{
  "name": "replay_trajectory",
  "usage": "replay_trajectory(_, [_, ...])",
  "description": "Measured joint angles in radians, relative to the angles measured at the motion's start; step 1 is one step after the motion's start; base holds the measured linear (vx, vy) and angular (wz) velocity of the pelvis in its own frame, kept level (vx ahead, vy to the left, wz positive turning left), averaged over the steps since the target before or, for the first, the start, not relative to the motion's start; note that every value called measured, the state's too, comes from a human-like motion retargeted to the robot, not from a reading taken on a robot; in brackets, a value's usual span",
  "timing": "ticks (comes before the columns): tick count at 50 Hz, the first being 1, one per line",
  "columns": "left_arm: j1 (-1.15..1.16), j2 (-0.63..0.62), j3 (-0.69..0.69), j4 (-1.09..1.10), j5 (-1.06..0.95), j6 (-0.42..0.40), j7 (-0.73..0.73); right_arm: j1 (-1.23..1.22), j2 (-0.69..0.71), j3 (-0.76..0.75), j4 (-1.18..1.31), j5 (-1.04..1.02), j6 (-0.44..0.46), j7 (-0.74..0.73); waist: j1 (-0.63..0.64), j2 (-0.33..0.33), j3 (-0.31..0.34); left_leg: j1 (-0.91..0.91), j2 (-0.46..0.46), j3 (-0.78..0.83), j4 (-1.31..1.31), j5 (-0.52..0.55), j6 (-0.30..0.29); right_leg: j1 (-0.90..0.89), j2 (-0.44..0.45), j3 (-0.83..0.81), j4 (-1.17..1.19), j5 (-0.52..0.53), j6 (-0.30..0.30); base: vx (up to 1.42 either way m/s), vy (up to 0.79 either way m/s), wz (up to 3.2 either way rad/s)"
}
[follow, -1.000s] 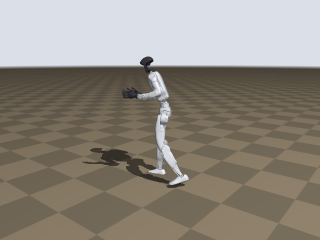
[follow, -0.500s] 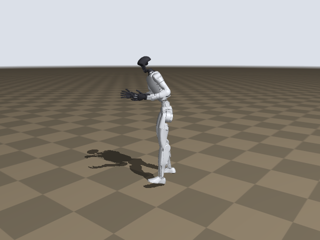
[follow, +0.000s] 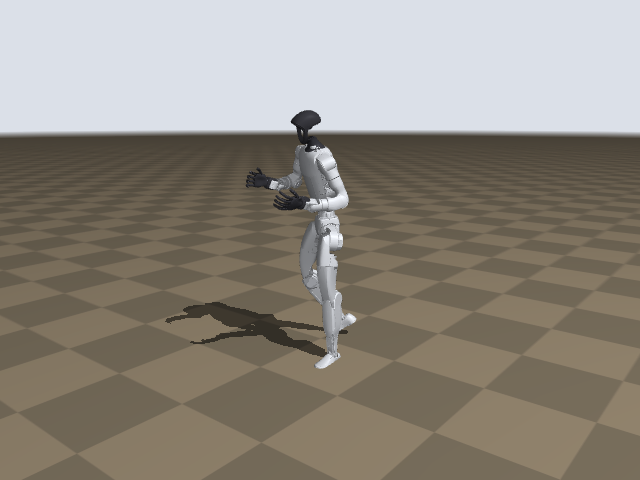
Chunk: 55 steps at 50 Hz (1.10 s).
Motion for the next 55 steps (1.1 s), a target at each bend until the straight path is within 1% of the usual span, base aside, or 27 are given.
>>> replay_trajectory(2, [0.024, 0.005, -0.005, -0.007, 0.007, 0.001, -0.006, 0.029, 0.010, -0.001, -0.005, 0.018, -0.011, 0.006, -0.022, -0.019, -0.018, -0.039, 0.033, -0.040, 0.157, -0.090, 0.010, -0.023, 0.006, 0.016, 0.046, -0.021, 0.024, 0.35, 0.21, 1.00])
replay_trajectory(3, [0.027, 0.007, -0.008, -0.010, 0.009, 0.004, -0.007, 0.037, 0.013, -0.002, -0.006, 0.026, -0.012, 0.006, -0.026, -0.022, -0.023, -0.041, 0.038, -0.058, 0.181, -0.108, 0.014, -0.031, 0.020, 0.023, 0.045, -0.033, 0.028, 0.32, 0.20, 0.92])
replay_trajectory(5, [0.034, 0.026, -0.010, -0.025, -0.059, 0.018, -0.002, 0.046, 0.004, -0.008, -0.006, 0.054, -0.007, 0.007, -0.033, -0.024, -0.026, -0.038, 0.039, -0.096, 0.210, -0.132, 0.023, -0.039, 0.044, 0.021, 0.022, -0.056, 0.032, 0.31, 0.18, 0.89])
replay_trajectory(7, [0.034, 0.037, -0.014, -0.018, -0.019, 0.025, -0.022, 0.059, 0.006, -0.014, -0.007, 0.068, -0.016, 0.008, -0.036, -0.030, -0.021, -0.026, 0.034, -0.131, 0.228, -0.149, 0.025, -0.037, 0.062, 0.009, -0.029, -0.067, 0.038, 0.30, 0.16, 0.93])
replay_trajectory(10, [0.029, 0.019, -0.043, -0.023, 0.004, 0.017, -0.016, 0.078, 0.017, -0.022, -0.006, 0.084, -0.024, -0.003, -0.038, -0.040, -0.009, -0.007, 0.018, -0.185, 0.245, -0.170, 0.029, -0.036, 0.088, 0.001, -0.133, -0.066, 0.058, 0.30, 0.13, 0.97])
replay_trajectory(14, [0.035, 0.031, -0.059, -0.022, 0.028, 0.020, -0.020, 0.095, 0.025, -0.038, -0.006, 0.109, -0.032, -0.012, -0.049, -0.052, 0.012, 0.022, -0.016, -0.256, 0.250, -0.190, 0.028, -0.043, 0.117, 0.027, -0.308, -0.029, 0.108, 0.30, 0.09, 1.02])
replay_trajectory(18, [0.041, 0.040, -0.071, -0.025, 0.039, 0.015, -0.019, 0.108, 0.036, -0.054, -0.008, 0.127, -0.040, -0.025, -0.068, -0.062, 0.039, 0.051, -0.057, -0.328, 0.249, -0.206, 0.022, -0.049, 0.130, 0.079, -0.504, 0.024, 0.175, 0.31, 0.04, 1.03])
replay_trajectory(20, [0.007, 0.028, -0.103, -0.019, -0.078, 0.076, 0.040, 0.074, 0.044, -0.055, 0.006, 0.125, 0.005, -0.047, -0.062, -0.065, 0.068, 0.101, -0.094, -0.358, 0.156, -0.173, 0.026, -0.041, 0.146, 0.130, -0.655, 0.075, 0.194, 0.31, -0.01, 0.71])
replay_trajectory(22, [-0.010, 0.048, -0.075, -0.012, 0.014, 0.008, -0.003, 0.073, 0.048, -0.069, 0.007, 0.137, -0.027, -0.046, -0.060, -0.059, 0.093, 0.128, -0.093, -0.380, 0.150, -0.178, 0.002, -0.043, 0.159, 0.146, -0.729, 0.091, 0.225, 0.32, -0.14, 0.63])
replay_trajectory(25, [-0.020, 0.059, -0.077, -0.008, 0.021, -0.002, -0.012, 0.070, 0.061, -0.080, 0.010, 0.142, -0.033, -0.050, -0.043, -0.041, 0.113, 0.143, -0.044, -0.395, 0.171, -0.193, -0.045, -0.077, 0.220, 0.144, -0.800, 0.095, 0.225, 0.32, -0.30, 0.38])
replay_trajectory(27, [-0.037, 0.065, -0.077, 0.000, 0.021, -0.005, -0.020, 0.063, 0.058, -0.093, 0.012, 0.145, -0.038, -0.050, -0.039, -0.028, 0.127, 0.137, -0.021, -0.411, 0.204, -0.211, -0.065, -0.103, 0.237, 0.119, -0.817, 0.079, 0.225, 0.32, -0.25, 0.56])
replay_trajectory(28, [-0.043, 0.067, -0.074, 0.010, 0.044, -0.002, -0.039, 0.063, 0.054, -0.105, 0.011, 0.150, -0.049, -0.043, -0.047, -0.019, 0.132, 0.106, -0.003, -0.426, 0.275, -0.239, -0.072, -0.127, 0.233, 0.093, -0.794, 0.051, 0.225, 0.34, -0.20, 0.68])
replay_trajectory(30, [-0.067, 0.066, -0.077, 0.015, 0.048, 0.001, -0.029, 0.049, 0.052, -0.107, 0.017, 0.138, -0.035, -0.049, -0.041, -0.011, 0.140, 0.145, -0.015, -0.439, 0.202, -0.220, -0.079, -0.124, 0.241, 0.090, -0.852, 0.048, 0.225, 0.40, -0.17, 0.47])
replay_trajectory(33, [-0.052, 0.074, -0.083, 0.007, 0.050, 0.004, -0.030, 0.069, 0.058, -0.111, 0.014, 0.128, -0.033, -0.053, -0.033, 0.008, 0.136, 0.172, -0.007, -0.445, 0.210, -0.238, -0.087, -0.116, 0.250, 0.113, -0.855, 0.004, 0.225, 0.46, -0.13, 0.38])
replay_trajectory(36, [-0.053, 0.076, -0.092, 0.003, 0.053, 0.010, -0.032, 0.078, 0.055, -0.121, 0.010, 0.120, -0.031, -0.060, -0.041, 0.026, 0.139, 0.189, -0.005, -0.464, 0.225, -0.242, -0.087, -0.095, 0.246, 0.133, -0.846, 0.007, 0.225, 0.48, -0.17, 0.63])
replay_trajectory(40, [-0.093, 0.063, -0.102, 0.016, 0.049, 0.021, -0.041, 0.058, 0.029, -0.137, 0.015, 0.107, -0.029, -0.075, -0.072, 0.048, 0.152, 0.178, -0.012, -0.512, 0.264, -0.208, -0.062, -0.065, 0.214, 0.105, -0.844, 0.086, 0.225, 0.46, -0.23, 0.70])
replay_trajectory(43, [-0.092, 0.059, -0.109, 0.014, 0.029, 0.029, -0.049, 0.066, 0.011, -0.142, 0.014, 0.088, -0.028, -0.087, -0.087, 0.069, 0.150, 0.154, -0.009, -0.550, 0.342, -0.165, -0.024, -0.042, 0.191, 0.087, -0.818, 0.107, 0.225, 0.48, -0.21, 0.44])
replay_trajectory(46, [-0.071, 0.059, -0.118, -0.003, 0.008, 0.038, -0.054, 0.096, -0.006, -0.148, 0.004, 0.067, -0.026, -0.097, -0.103, 0.082, 0.140, 0.116, -0.014, -0.576, 0.441, -0.099, 0.017, -0.015, 0.162, 0.082, -0.784, 0.083, 0.225, 0.48, -0.18, 0.42])
replay_trajectory(50, [-0.048, 0.062, -0.129, -0.033, -0.012, 0.049, -0.058, 0.145, -0.028, -0.157, -0.017, 0.046, -0.021, -0.104, -0.125, 0.079, 0.123, 0.057, -0.028, -0.553, 0.551, -0.035, 0.059, 0.013, 0.120, 0.073, -0.743, 0.029, 0.225, 0.43, -0.21, 0.37])
replay_trajectory(55, [-0.072, 0.054, -0.127, -0.036, -0.037, 0.054, -0.067, 0.160, -0.050, -0.164, -0.025, 0.037, -0.004, -0.097, -0.123, 0.075, 0.100, -0.016, -0.044, -0.456, 0.572, -0.089, 0.087, 0.005, 0.103, 0.079, -0.702, -0.023, 0.225, 0.36, -0.22, 0.02])
